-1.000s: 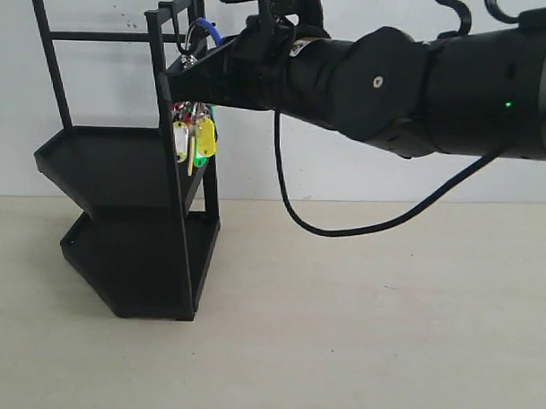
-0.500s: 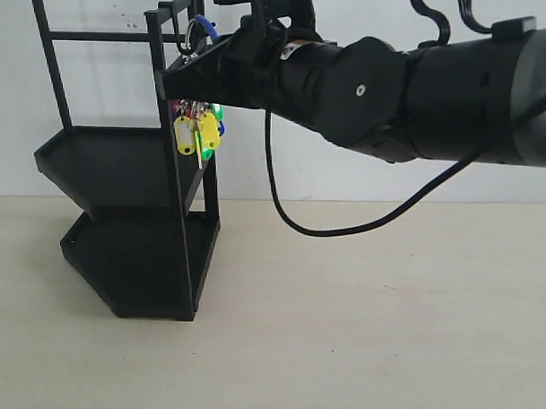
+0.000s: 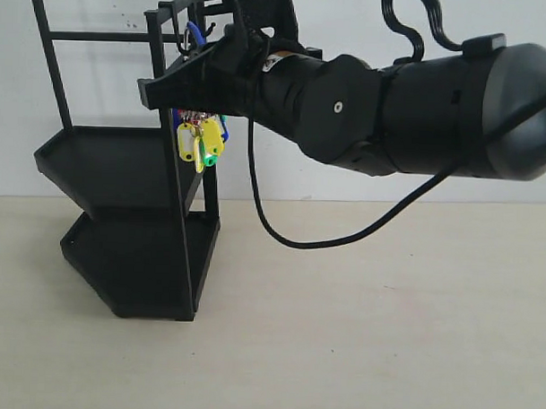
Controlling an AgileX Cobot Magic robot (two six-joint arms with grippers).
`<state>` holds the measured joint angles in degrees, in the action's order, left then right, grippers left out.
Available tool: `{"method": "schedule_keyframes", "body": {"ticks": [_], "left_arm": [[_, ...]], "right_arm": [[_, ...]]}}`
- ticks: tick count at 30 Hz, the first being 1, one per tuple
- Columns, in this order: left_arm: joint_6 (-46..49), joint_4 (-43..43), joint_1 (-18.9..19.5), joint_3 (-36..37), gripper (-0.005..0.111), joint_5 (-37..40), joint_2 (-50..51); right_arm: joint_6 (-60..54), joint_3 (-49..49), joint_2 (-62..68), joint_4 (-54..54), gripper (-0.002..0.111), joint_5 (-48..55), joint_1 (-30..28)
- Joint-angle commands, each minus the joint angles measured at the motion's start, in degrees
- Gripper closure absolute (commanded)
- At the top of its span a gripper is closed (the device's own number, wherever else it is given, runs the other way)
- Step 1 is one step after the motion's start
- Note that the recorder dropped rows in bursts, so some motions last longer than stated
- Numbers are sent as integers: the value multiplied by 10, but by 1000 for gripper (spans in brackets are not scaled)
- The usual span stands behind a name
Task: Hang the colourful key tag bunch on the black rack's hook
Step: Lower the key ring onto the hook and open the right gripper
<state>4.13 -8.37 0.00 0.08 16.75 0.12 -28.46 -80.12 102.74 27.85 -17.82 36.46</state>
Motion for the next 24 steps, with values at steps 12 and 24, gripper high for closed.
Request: {"method": "schedule_keyframes", "body": {"ticks": [12,24], "left_arm": [[2,3,0,-1,102,-5,-1],[2,3,0,-1,102,-5,-1]], "right_arm": [[-19,-6,-2,-2,108,-1,1],[-23,-6,-2,-2,100,2,1]]}}
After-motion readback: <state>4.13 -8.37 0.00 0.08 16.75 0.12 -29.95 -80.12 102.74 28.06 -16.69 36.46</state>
